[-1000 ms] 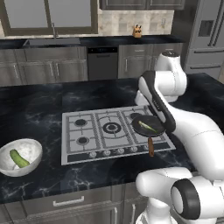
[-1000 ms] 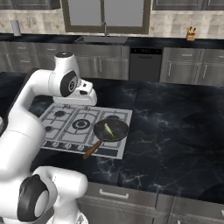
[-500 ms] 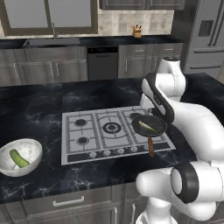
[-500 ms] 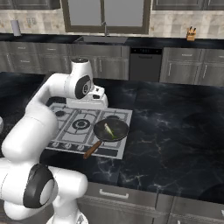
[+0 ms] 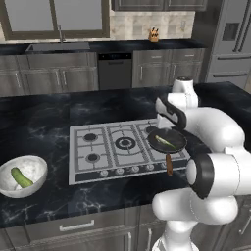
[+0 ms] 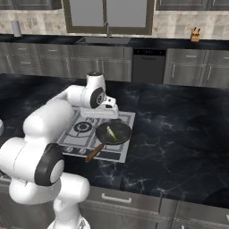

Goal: Place the fish on the plate and place the cucumber on the same plate.

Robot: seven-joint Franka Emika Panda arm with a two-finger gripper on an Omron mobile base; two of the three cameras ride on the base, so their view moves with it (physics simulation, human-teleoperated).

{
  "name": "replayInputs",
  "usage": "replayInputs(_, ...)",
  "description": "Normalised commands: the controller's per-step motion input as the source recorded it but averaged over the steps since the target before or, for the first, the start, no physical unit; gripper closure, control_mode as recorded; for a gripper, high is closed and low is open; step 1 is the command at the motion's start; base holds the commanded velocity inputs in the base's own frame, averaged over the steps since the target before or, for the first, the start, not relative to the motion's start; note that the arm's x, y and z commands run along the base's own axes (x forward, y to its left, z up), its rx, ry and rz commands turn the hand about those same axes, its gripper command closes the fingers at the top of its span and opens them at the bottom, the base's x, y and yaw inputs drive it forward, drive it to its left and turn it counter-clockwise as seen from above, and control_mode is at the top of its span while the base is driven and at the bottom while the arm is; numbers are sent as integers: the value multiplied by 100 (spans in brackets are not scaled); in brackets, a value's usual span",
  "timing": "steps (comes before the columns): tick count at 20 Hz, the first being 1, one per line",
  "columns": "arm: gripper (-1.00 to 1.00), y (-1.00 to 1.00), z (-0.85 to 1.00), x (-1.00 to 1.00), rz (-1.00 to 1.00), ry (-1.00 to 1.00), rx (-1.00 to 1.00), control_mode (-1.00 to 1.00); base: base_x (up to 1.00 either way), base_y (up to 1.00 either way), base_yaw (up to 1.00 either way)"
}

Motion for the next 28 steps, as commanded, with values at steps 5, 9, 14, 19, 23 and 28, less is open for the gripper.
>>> replayInputs(5, -100, -12, -53, 50, 0, 2, 0, -100, 0, 0, 0)
replayInputs(9, -100, 0, -29, 39, 8, 0, 0, -100, 0, 0, 0)
replayInputs(14, -100, 0, -40, 41, 6, 3, 0, -100, 0, 0, 0)
replayInputs(19, -100, 0, -42, 49, 4, 7, 0, -100, 0, 0, 0)
replayInputs(23, -100, -9, -43, 47, 2, 10, 0, -100, 0, 0, 0)
replayInputs(28, -100, -16, -38, 36, 0, 10, 0, -100, 0, 0, 0)
